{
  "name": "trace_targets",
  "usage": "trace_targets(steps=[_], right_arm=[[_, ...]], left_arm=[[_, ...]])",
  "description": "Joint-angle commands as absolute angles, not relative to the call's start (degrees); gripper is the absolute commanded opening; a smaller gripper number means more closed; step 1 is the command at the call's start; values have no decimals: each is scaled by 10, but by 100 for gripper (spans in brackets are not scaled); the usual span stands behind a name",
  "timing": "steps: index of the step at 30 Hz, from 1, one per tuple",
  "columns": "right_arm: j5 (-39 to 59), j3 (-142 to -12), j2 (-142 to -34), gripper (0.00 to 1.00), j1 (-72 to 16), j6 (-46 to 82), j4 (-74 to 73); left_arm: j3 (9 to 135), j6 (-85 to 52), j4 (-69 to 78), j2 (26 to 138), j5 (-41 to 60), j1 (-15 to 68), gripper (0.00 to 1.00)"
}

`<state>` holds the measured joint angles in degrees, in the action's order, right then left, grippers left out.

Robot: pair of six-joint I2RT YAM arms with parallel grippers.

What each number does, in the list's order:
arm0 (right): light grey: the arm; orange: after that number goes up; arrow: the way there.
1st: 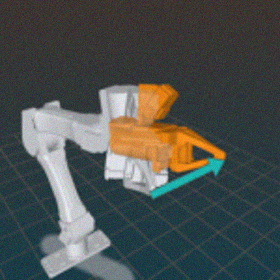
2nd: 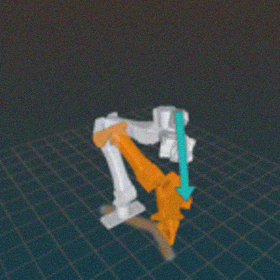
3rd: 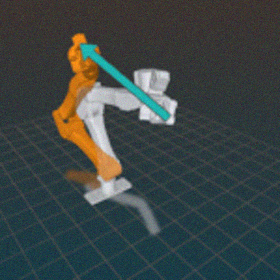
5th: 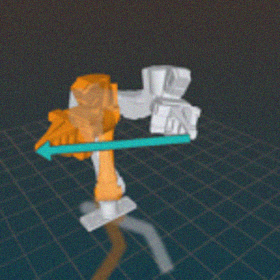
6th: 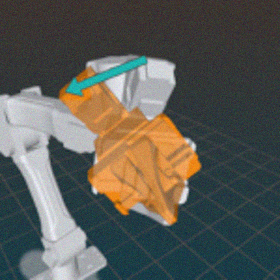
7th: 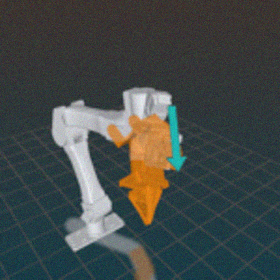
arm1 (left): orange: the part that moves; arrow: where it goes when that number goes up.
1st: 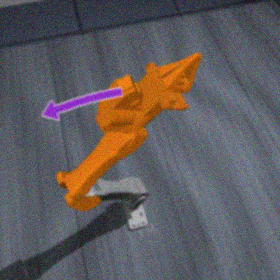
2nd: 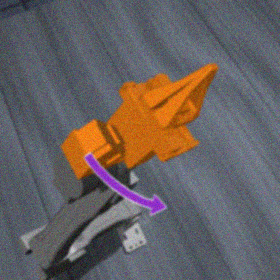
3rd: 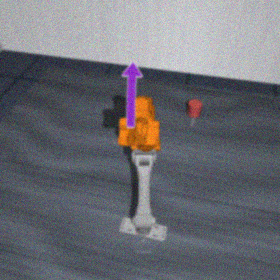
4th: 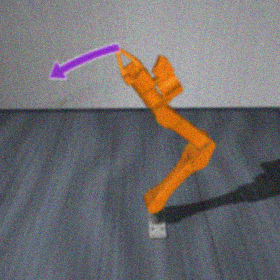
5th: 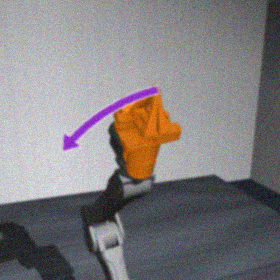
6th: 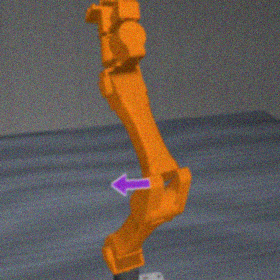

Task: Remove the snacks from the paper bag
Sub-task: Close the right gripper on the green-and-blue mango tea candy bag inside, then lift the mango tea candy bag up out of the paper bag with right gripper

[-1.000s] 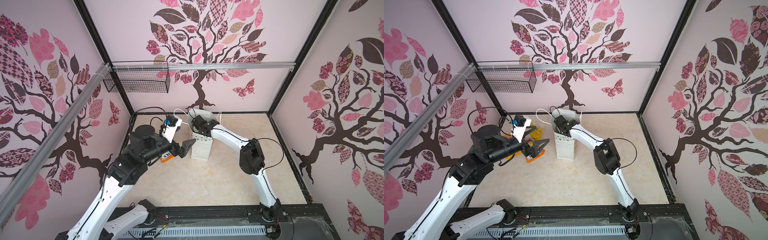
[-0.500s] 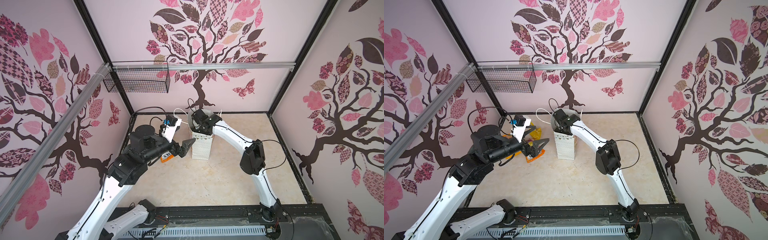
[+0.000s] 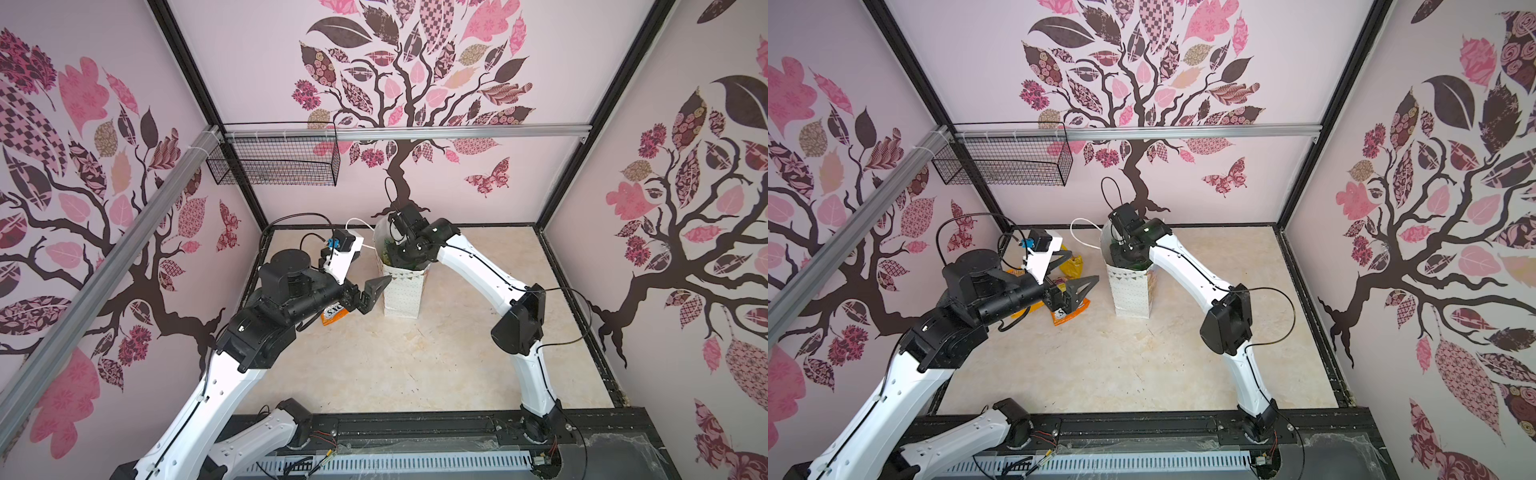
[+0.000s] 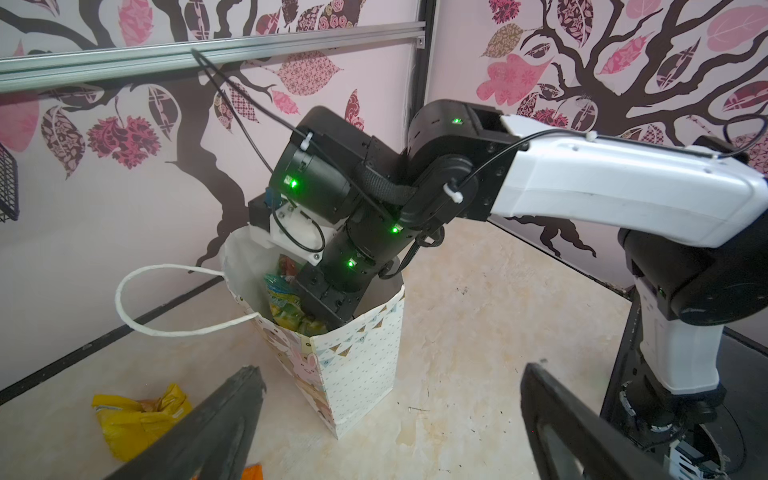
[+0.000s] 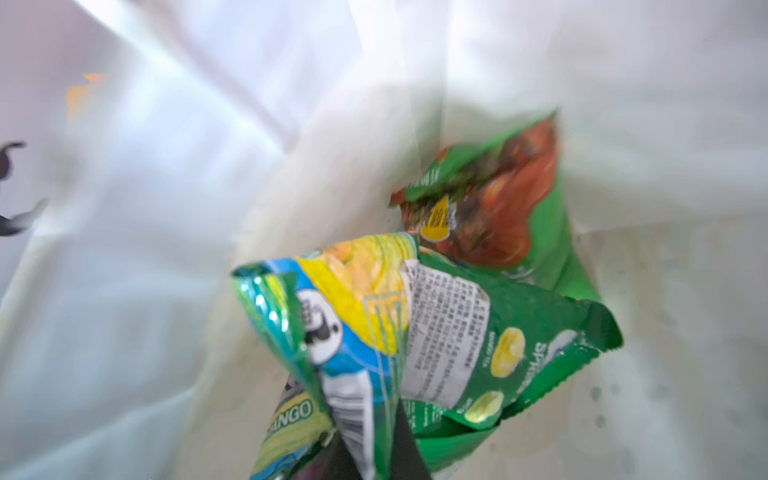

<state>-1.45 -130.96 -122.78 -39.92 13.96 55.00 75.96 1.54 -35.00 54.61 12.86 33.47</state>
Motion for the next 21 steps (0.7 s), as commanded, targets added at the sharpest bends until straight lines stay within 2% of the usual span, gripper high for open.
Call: trace_targets(steps=[1,21], right_arm=[[-26,-1339,-1178,2,-396,137,546],[-12,-1379,-1112,1,-397,151,529]], left_arm=[[747,17,-330,547,124,337,98],[740,2,-308,534,97,337,98]])
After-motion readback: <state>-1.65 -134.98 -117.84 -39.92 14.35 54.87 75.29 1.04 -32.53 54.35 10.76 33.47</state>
